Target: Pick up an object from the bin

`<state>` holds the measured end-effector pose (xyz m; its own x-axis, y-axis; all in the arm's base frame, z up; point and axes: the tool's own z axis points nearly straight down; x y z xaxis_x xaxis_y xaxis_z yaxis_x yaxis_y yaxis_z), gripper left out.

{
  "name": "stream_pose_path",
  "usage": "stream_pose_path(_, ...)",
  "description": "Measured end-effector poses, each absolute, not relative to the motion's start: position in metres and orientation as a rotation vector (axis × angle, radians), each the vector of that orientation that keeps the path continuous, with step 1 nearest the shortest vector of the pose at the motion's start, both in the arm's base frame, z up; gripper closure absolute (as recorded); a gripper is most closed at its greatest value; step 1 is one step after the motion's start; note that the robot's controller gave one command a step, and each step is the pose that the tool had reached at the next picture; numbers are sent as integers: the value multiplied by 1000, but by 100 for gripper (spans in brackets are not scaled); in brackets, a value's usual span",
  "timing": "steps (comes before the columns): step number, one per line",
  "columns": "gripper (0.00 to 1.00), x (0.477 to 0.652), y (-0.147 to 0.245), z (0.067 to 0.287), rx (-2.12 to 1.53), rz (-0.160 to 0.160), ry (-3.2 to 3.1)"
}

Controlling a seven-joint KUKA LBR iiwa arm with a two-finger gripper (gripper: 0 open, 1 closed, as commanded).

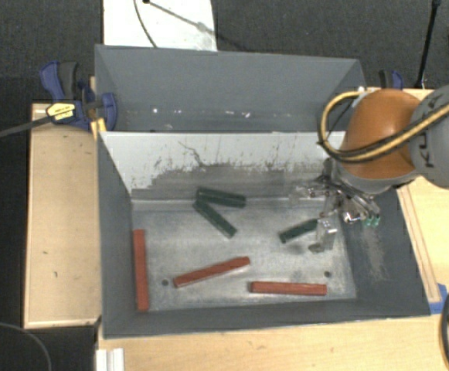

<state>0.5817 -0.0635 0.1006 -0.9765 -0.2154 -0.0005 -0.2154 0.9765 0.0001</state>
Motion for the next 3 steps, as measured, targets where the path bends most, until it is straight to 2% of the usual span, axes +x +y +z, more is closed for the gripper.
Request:
stream_pose_path(1,0,578,-67,69,-500,2,3104)
stream_pose_path(2,0,578,-67,70,-501,1,3102)
stream_pose_path(3,100,578,-67,70,-502,1,3102)
